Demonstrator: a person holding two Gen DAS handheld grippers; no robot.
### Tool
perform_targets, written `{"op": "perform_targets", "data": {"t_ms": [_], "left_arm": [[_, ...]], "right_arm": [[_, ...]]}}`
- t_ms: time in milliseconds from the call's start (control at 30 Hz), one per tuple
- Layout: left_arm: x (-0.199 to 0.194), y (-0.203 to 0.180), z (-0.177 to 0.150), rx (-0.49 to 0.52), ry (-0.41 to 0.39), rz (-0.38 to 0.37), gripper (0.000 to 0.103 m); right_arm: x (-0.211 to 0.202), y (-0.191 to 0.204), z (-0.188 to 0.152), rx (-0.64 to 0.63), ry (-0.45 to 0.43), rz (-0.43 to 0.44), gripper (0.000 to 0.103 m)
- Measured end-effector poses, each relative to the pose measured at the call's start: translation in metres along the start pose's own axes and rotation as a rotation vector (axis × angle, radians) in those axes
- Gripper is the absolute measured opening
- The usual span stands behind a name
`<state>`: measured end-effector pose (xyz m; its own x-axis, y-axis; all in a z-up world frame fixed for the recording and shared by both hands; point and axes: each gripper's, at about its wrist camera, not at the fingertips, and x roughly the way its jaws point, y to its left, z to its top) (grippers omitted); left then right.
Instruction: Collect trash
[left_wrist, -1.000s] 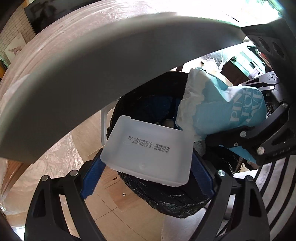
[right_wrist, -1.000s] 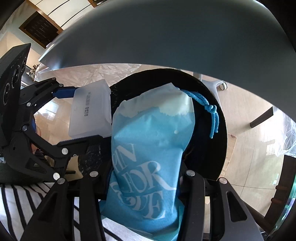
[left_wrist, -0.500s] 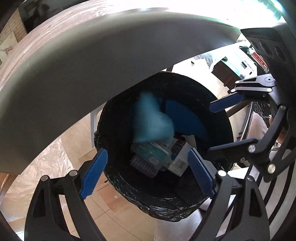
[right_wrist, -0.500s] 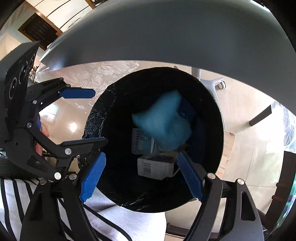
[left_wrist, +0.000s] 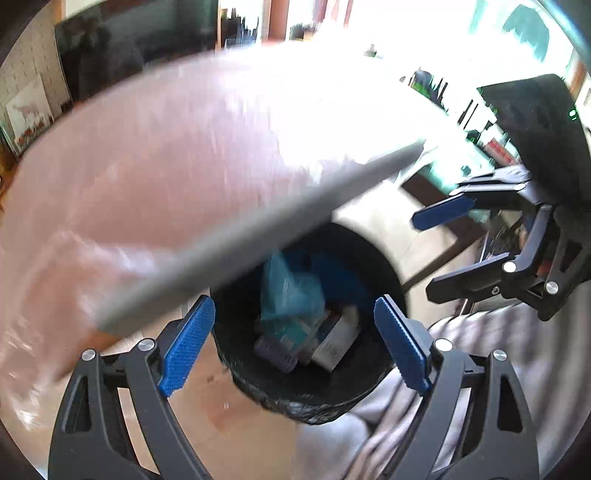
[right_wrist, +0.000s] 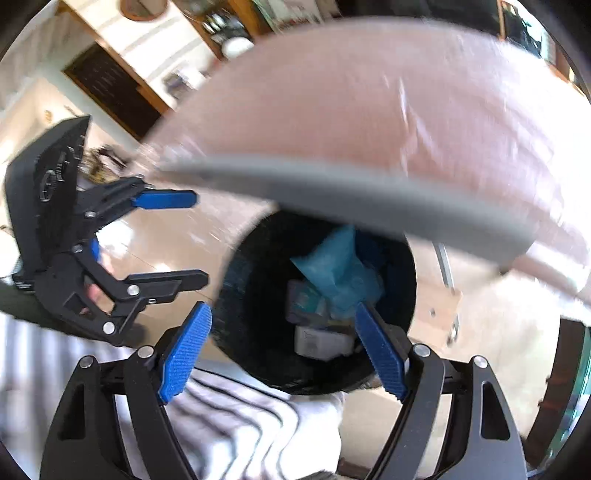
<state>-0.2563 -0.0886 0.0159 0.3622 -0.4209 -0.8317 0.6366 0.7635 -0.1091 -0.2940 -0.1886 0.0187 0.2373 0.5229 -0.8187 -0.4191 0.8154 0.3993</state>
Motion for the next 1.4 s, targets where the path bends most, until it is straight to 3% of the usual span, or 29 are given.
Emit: {"op": "perform_targets", "data": {"t_ms": [100,200,300,433,533,700,933,1100,1400], "left_arm": [[-0.029,0.001,0.017,0.016,-0.094,0.021,0.09],[-0.044,0.024,0.042,-0.018,-0.199,0.139,0.097],[-0.038,0.065,0.063,-0.126,-0.222,0.227,0.098],[-0.021,0.13,0.088,-0.318,-0.241,0.287,0.098],[-0.003,0.17,0.101,-0.406,-0.23,0.349,0.098],[0.024,0.214,0.116,-0.497,-0.183,0.423,0.098],[0.055,0.247,0.125,-0.519,-0.127,0.464,0.098],[0.067,0.25,0.125,-0.498,-0.096,0.477,0.098],[0.07,0.252,0.126,-0.513,-0.071,0.475,0.101]], "right_arm": [[-0.031,0.008,0.017,-0.041,-0.086,0.011,0.08],[-0.053,-0.001,0.044,-0.036,-0.197,-0.068,0.094],[-0.057,-0.034,0.079,0.026,-0.285,-0.24,0.095],[-0.049,-0.082,0.116,0.096,-0.308,-0.368,0.095],[-0.037,-0.12,0.142,0.136,-0.298,-0.457,0.095],[-0.025,-0.169,0.165,0.215,-0.281,-0.506,0.095],[-0.013,-0.219,0.184,0.281,-0.255,-0.569,0.095],[-0.004,-0.214,0.179,0.237,-0.256,-0.617,0.099],[-0.002,-0.213,0.173,0.237,-0.259,-0.614,0.099]]}}
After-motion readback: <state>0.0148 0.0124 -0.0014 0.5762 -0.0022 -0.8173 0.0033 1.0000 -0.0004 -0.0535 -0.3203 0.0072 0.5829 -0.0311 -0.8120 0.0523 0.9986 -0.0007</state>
